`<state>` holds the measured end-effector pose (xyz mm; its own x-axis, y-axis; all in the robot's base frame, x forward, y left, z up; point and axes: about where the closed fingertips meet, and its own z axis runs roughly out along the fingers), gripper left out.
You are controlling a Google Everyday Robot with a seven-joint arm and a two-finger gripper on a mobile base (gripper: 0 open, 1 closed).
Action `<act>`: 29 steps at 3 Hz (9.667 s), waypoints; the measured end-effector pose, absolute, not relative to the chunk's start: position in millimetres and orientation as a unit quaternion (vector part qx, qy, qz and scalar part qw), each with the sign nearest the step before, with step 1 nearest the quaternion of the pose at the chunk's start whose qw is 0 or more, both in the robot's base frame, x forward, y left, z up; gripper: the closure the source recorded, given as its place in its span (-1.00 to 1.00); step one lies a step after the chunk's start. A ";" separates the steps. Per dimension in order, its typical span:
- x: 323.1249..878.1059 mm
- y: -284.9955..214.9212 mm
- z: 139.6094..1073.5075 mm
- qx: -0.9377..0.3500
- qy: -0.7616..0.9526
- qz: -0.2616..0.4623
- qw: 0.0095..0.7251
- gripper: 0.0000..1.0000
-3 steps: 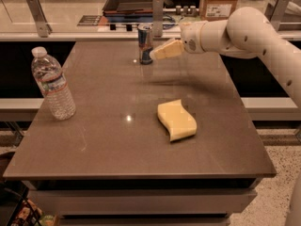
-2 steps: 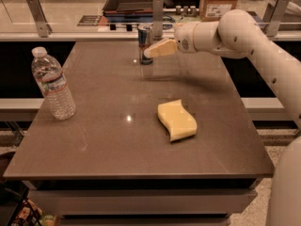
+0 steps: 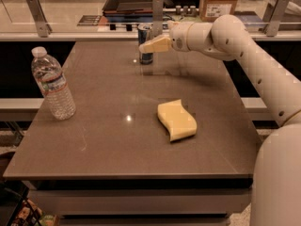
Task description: Knock redbull can over
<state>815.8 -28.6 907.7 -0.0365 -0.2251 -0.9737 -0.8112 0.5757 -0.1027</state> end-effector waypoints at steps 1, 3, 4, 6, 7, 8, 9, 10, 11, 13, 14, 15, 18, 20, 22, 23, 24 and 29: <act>824.8 -21.0 909.4 -0.382 0.662 0.264 0.587 -1.00; 833.4 -7.6 910.8 -0.387 0.649 0.280 0.592 -1.00; 833.3 -3.9 909.8 -0.388 0.648 0.282 0.591 -0.65; 833.0 3.2 907.9 -0.391 0.647 0.286 0.589 0.31; 832.9 6.7 907.0 -0.392 0.647 0.287 0.588 0.76; 832.7 9.8 906.2 -0.393 0.646 0.289 0.587 1.00; 834.5 12.7 905.3 -0.394 0.646 0.291 0.585 1.00; 838.8 9.8 907.4 -0.401 0.653 0.285 0.576 1.00; 837.7 -0.7 911.7 -0.408 0.667 0.270 0.562 1.00; 820.8 -25.1 910.1 -0.421 0.711 0.234 0.512 1.00; 808.4 -35.6 904.1 -0.434 0.741 0.208 0.468 1.00; 800.9 -45.4 899.3 -0.446 0.764 0.179 0.430 1.00; 805.0 -62.7 895.2 -0.483 0.808 0.057 0.332 1.00; 818.5 -42.2 859.9 -0.503 0.808 0.064 0.301 1.00; 829.1 -8.5 823.9 -0.508 0.794 0.126 0.309 1.00; 829.1 -8.6 827.6 -0.508 0.794 0.126 0.309 1.00; 829.2 -6.8 825.0 -0.509 0.794 0.128 0.307 0.65; 829.4 -3.2 823.0 -0.511 0.794 0.130 0.304 -1.00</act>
Offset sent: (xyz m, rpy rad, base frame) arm 0.0204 0.0160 0.0058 0.0621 -0.0368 0.0439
